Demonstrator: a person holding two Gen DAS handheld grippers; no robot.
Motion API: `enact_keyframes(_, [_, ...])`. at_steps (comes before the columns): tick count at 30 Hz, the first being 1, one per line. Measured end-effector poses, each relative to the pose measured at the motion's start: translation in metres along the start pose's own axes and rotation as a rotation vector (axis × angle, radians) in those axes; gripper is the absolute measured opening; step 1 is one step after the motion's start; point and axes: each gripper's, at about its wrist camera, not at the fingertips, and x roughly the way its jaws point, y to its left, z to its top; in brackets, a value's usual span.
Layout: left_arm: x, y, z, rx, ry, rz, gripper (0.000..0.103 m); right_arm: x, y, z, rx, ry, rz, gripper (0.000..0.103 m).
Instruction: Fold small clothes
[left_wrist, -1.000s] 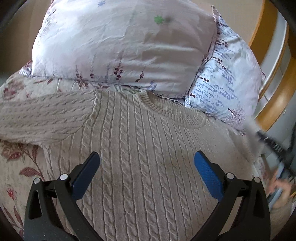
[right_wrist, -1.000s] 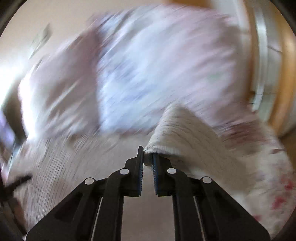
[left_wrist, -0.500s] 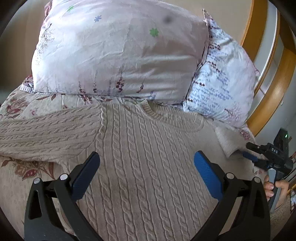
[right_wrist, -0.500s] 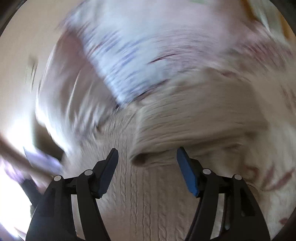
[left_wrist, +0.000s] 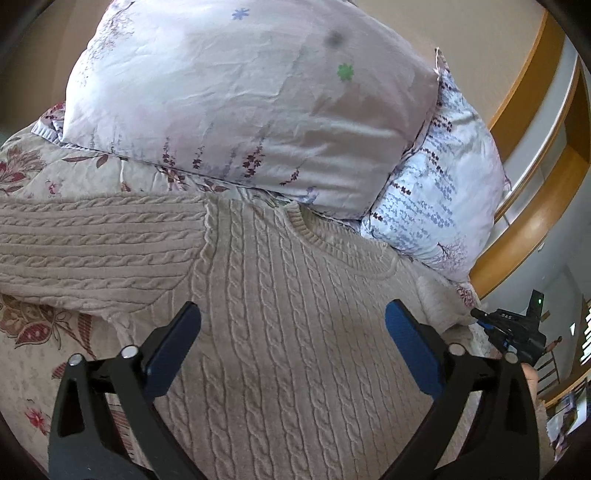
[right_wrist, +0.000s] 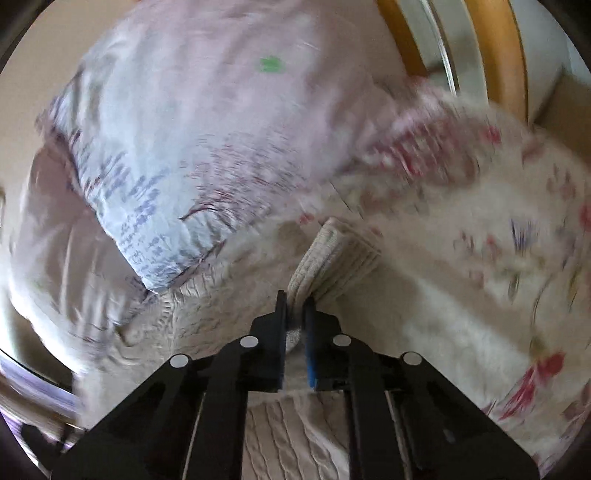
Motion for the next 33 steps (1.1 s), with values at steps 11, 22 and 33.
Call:
enact_keyframes(11, [0.001,0.021,0.004,-0.139,-0.001,-0.168,0.081,-0.005,0.218,-0.075,-0.548,0.087,0.394,0.009])
enact_keyframes(22, [0.025,0.009,0.003,-0.212,0.113,-0.229,0.066,-0.006,0.142,-0.07,-0.208,0.218,0.384,0.065])
enact_keyframes(33, [0.08,-0.018,-0.017,-0.236,0.242,-0.083,0.055,-0.003,-0.007,-0.064,0.272,0.226,0.227,0.047])
